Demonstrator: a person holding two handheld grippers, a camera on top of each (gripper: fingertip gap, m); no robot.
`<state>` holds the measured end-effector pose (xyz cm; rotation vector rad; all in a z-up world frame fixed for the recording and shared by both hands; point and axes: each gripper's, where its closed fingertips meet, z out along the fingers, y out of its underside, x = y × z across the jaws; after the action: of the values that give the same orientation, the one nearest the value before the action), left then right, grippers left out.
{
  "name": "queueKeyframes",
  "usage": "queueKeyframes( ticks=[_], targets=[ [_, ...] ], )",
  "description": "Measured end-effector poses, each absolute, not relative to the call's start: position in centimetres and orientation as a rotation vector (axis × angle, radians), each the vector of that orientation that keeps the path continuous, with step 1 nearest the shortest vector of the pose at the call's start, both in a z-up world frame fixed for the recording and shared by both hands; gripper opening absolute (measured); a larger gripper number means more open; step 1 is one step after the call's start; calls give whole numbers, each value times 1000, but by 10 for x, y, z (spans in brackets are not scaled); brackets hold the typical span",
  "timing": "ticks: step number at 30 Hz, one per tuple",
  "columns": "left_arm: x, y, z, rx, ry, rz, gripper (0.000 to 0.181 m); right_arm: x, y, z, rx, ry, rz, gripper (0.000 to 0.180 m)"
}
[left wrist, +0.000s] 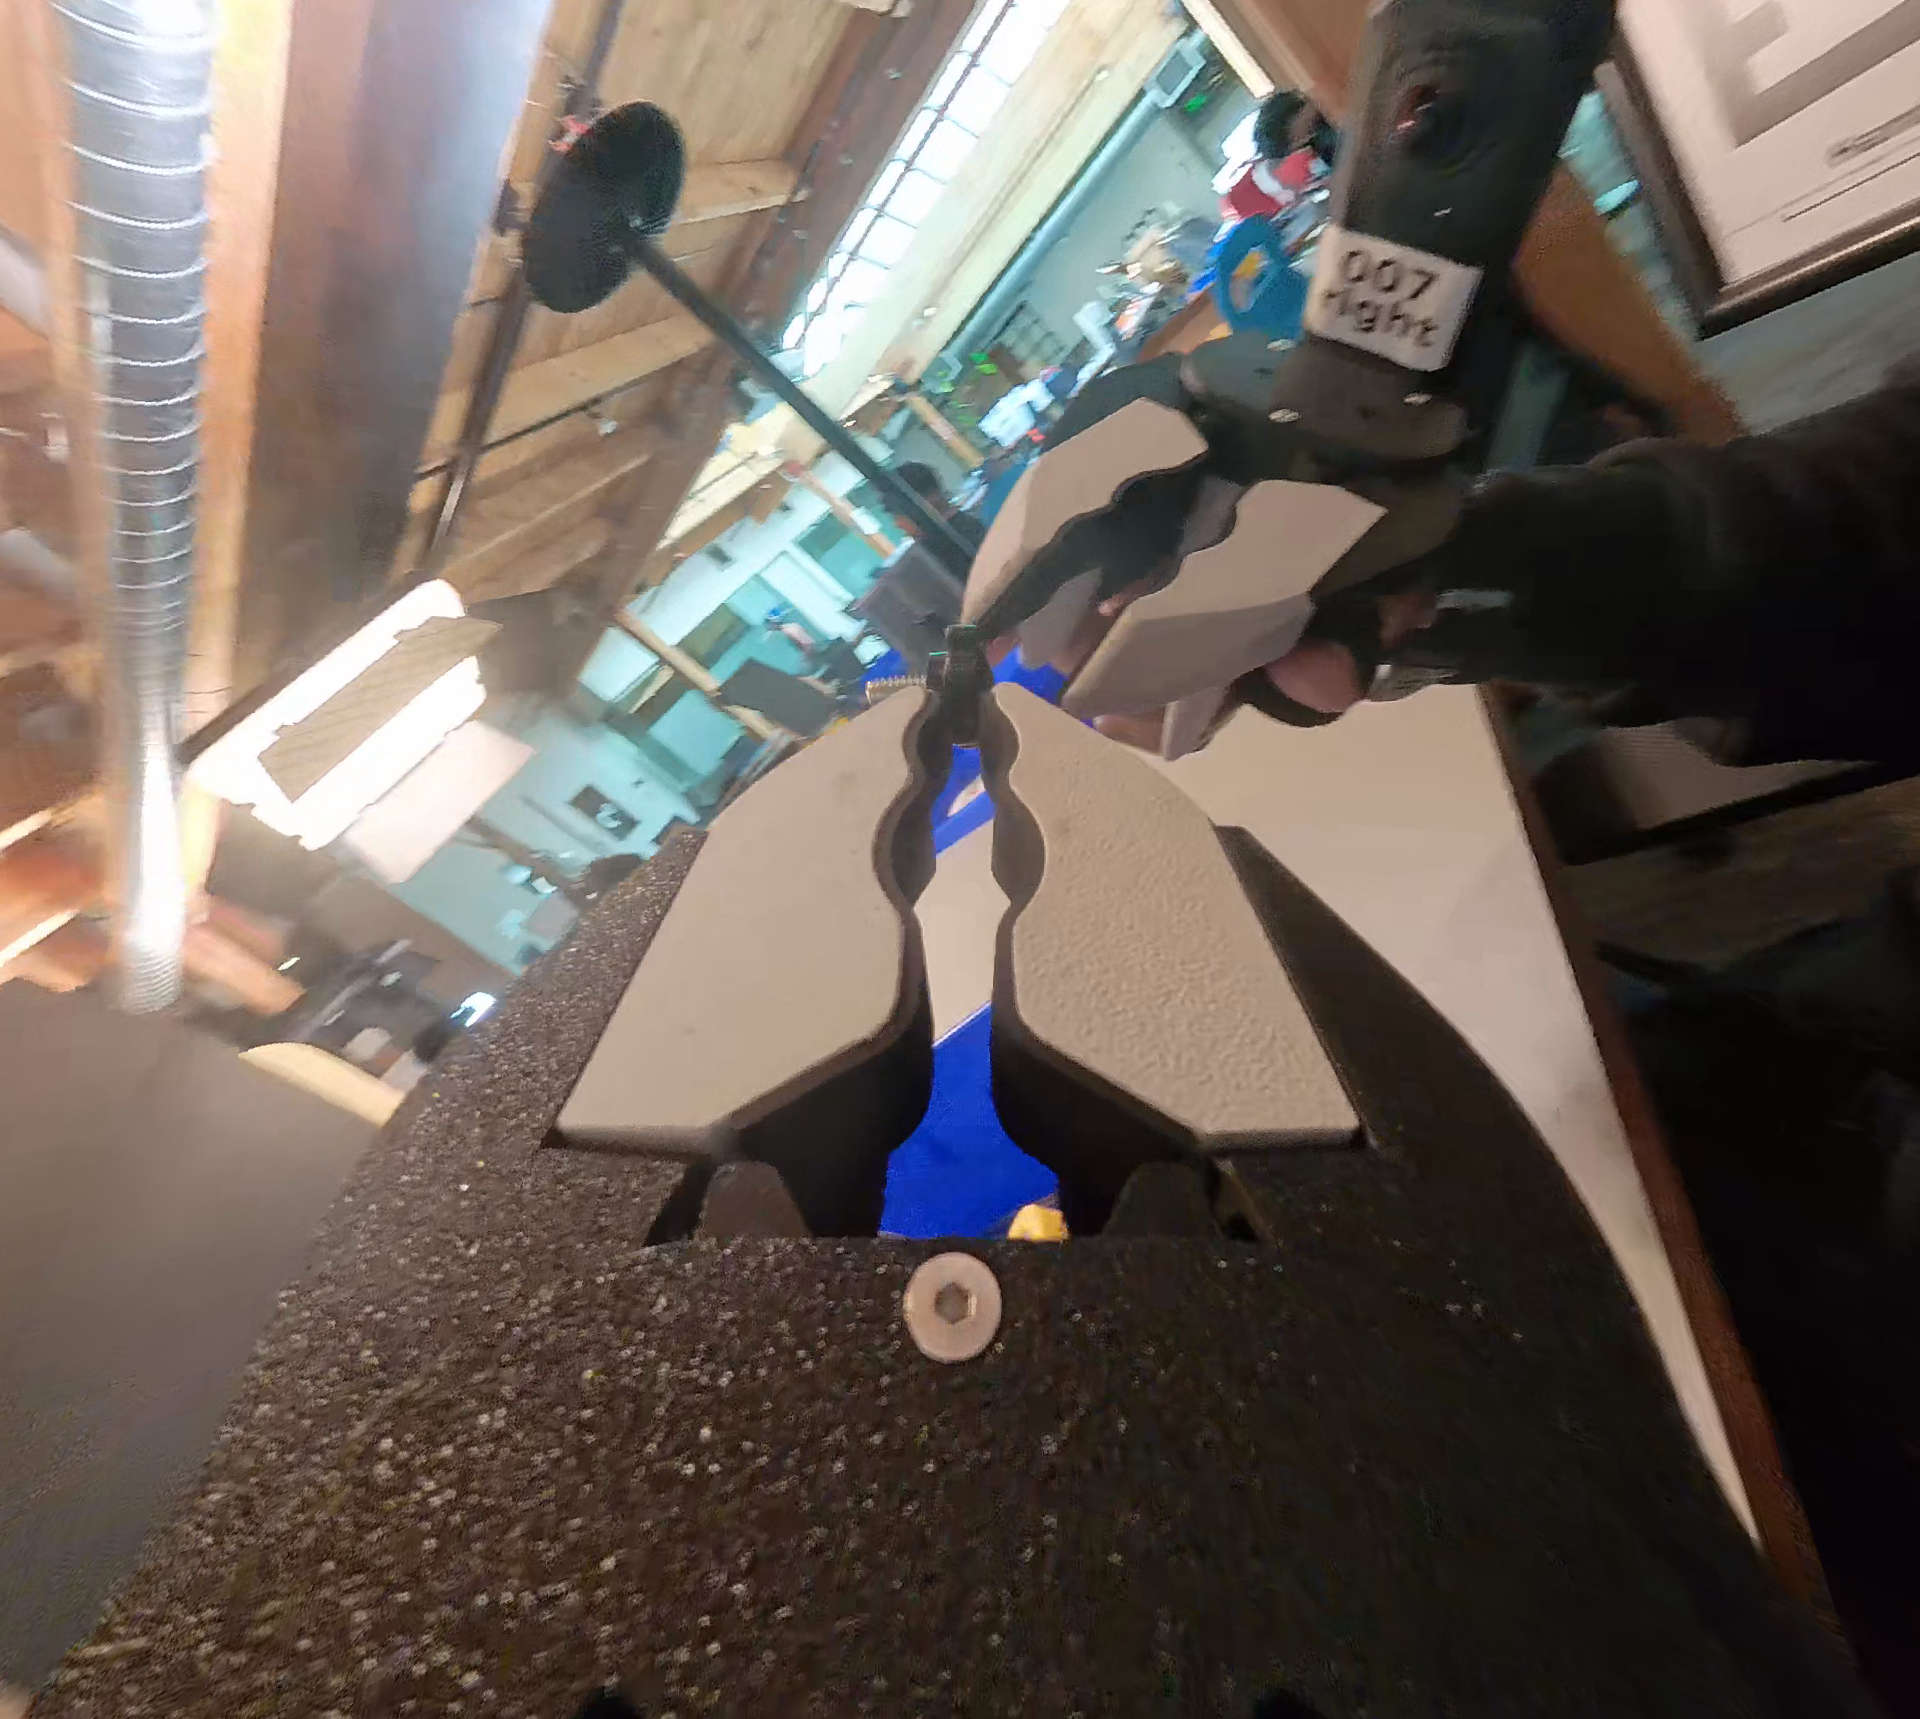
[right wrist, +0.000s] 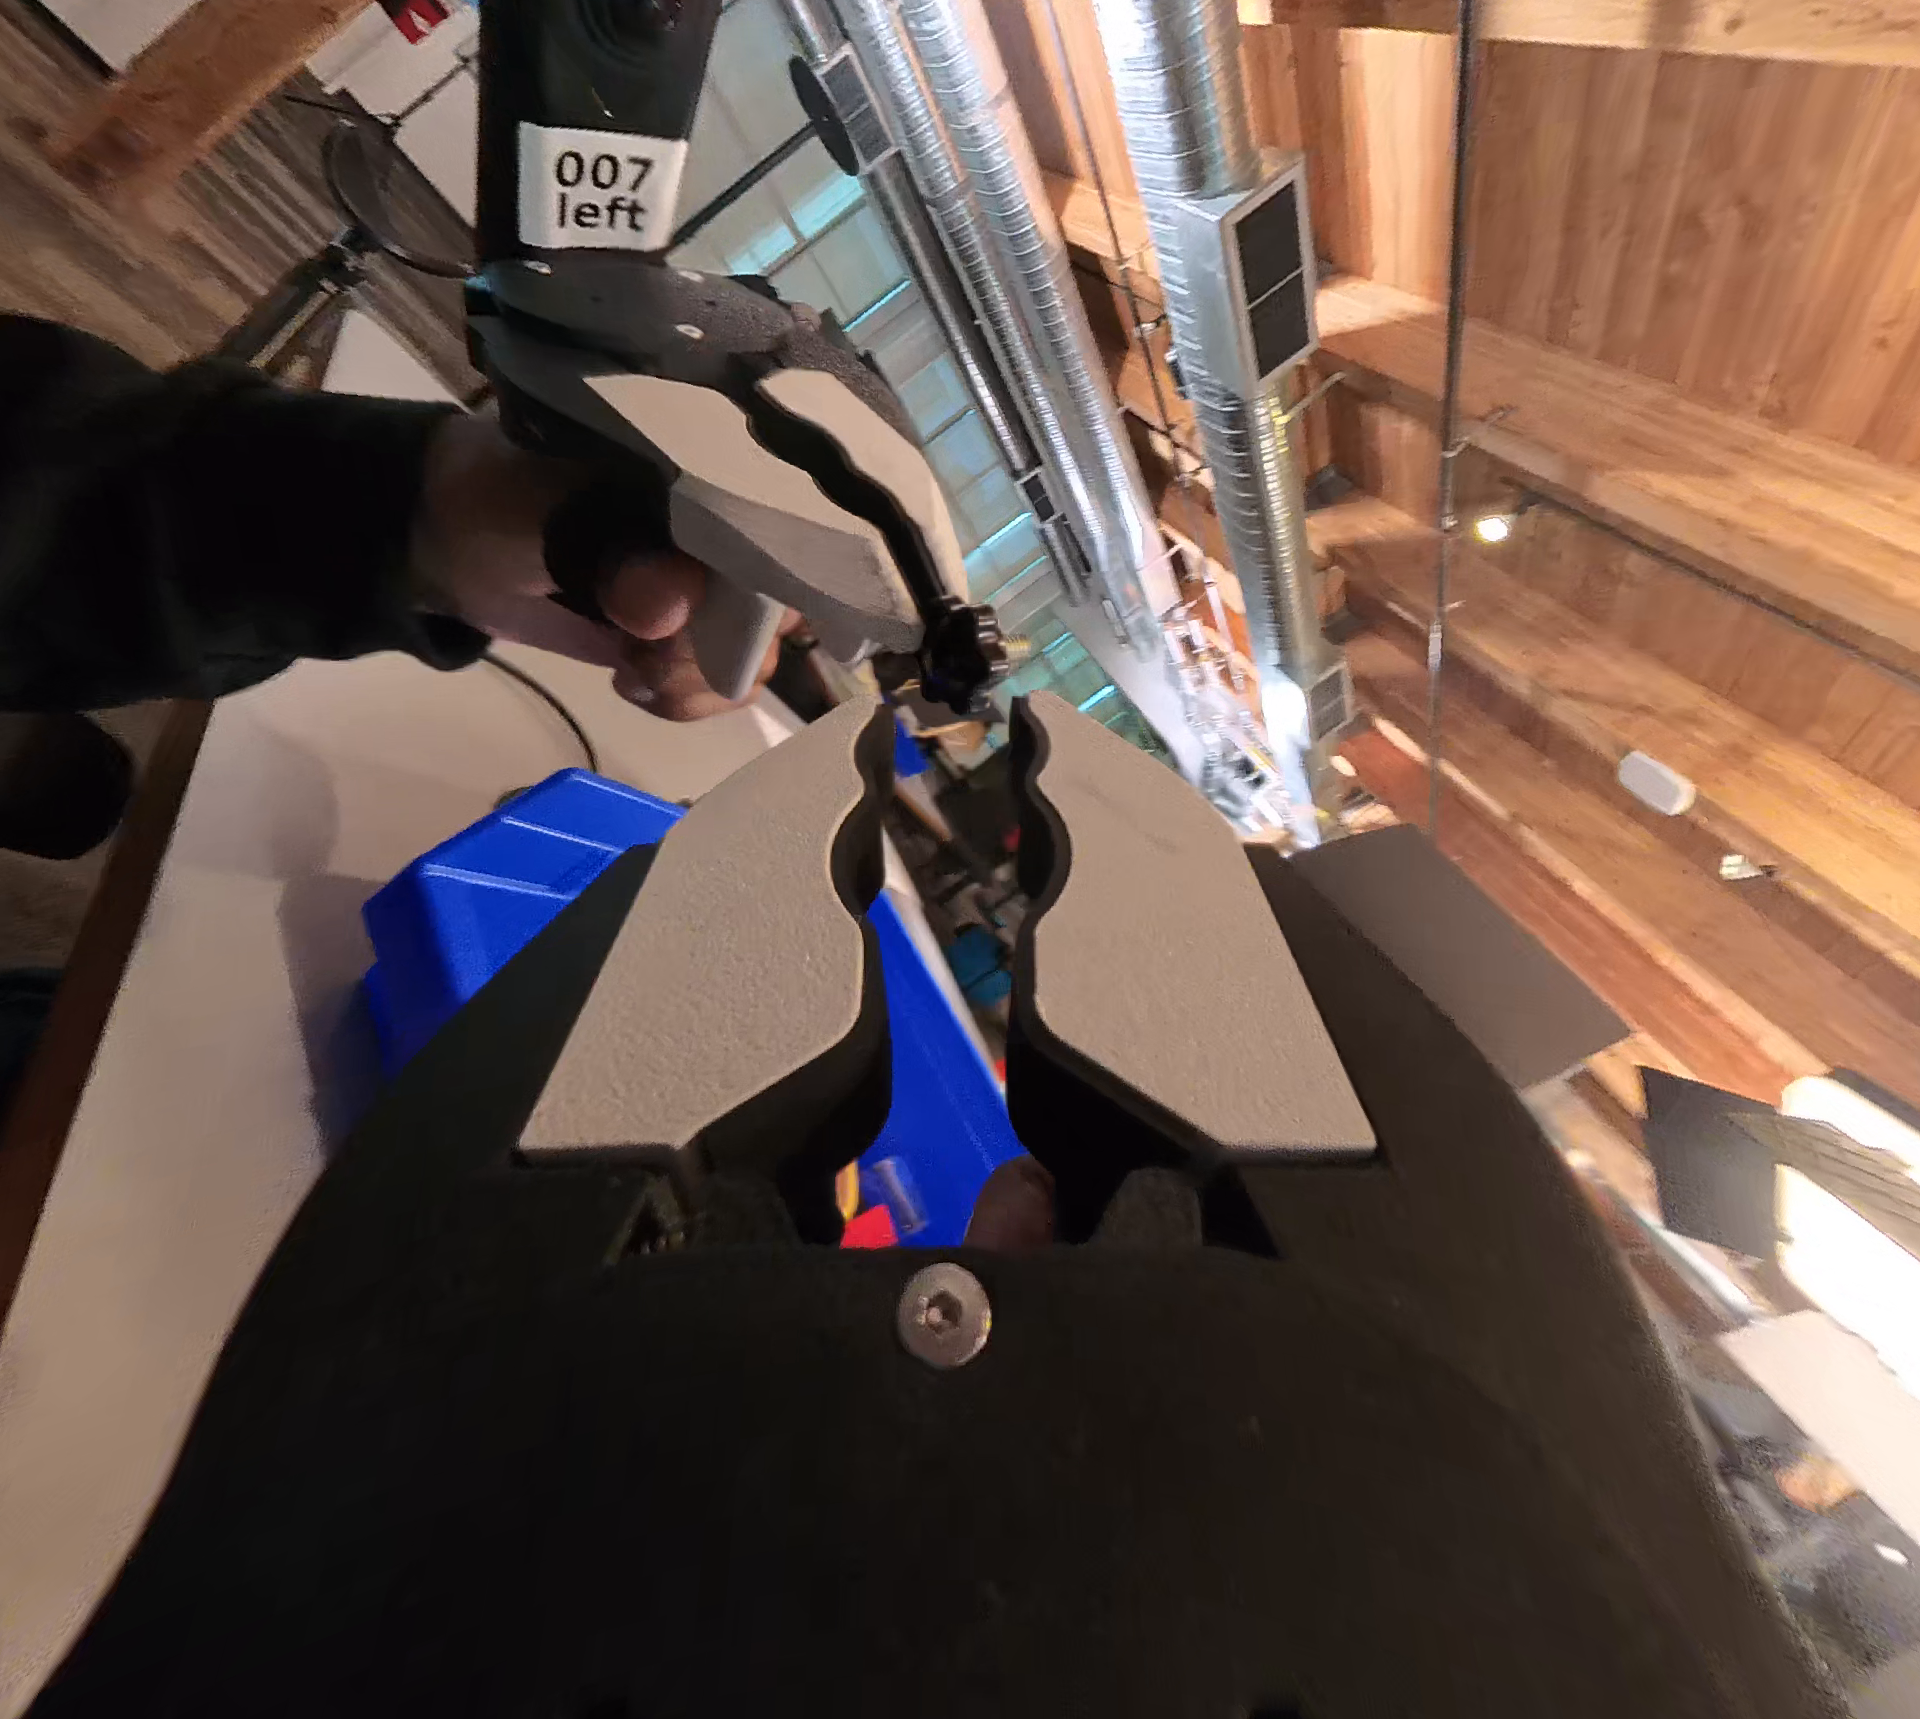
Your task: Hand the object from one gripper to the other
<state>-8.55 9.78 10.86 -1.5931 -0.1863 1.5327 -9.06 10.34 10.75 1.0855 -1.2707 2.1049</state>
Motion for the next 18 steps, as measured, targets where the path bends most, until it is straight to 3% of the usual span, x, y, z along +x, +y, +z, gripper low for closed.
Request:
queueKeyframes(
  ticks=[4,9,18],
  targets=[
    [-86,92,115,-1568,-307,1446,6,-103,105,111,1017,-1069,1941,28],
    [-84,100,110,-1537,-486,1014,6,-94,99,99,1096,-1037,1859,48],
    [-88,113,87,-1528,-623,570,5,-88,97,94,1132,-1010,1813,39]
  ],
)
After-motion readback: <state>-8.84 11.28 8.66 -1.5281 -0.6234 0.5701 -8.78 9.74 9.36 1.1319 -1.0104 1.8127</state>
